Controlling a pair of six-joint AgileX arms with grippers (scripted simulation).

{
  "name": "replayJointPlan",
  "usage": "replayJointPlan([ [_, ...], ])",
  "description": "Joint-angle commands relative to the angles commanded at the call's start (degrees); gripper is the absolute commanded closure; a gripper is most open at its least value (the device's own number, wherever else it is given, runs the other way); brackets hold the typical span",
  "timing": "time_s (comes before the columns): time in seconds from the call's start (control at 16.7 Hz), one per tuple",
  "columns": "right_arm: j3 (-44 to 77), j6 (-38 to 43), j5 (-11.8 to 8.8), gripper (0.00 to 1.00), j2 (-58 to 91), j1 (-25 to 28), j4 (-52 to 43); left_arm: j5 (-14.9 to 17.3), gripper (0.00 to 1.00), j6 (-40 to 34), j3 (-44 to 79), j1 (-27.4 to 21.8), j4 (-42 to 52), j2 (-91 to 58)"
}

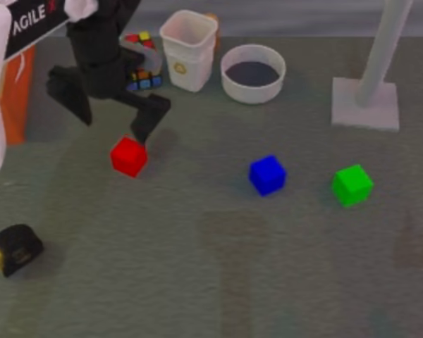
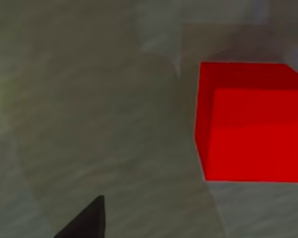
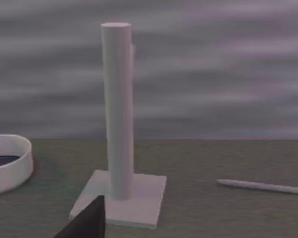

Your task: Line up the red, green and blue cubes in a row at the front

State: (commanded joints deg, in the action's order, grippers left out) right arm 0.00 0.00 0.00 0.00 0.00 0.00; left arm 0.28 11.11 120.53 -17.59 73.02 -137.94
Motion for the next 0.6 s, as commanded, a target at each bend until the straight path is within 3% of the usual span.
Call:
replayJointPlan([
  [0.6,0.0,0.0,0.0,0.0,0.0,0.0,0.0,0.04,0.0,0.1,-2.58,0.1,-4.15,-1.22],
])
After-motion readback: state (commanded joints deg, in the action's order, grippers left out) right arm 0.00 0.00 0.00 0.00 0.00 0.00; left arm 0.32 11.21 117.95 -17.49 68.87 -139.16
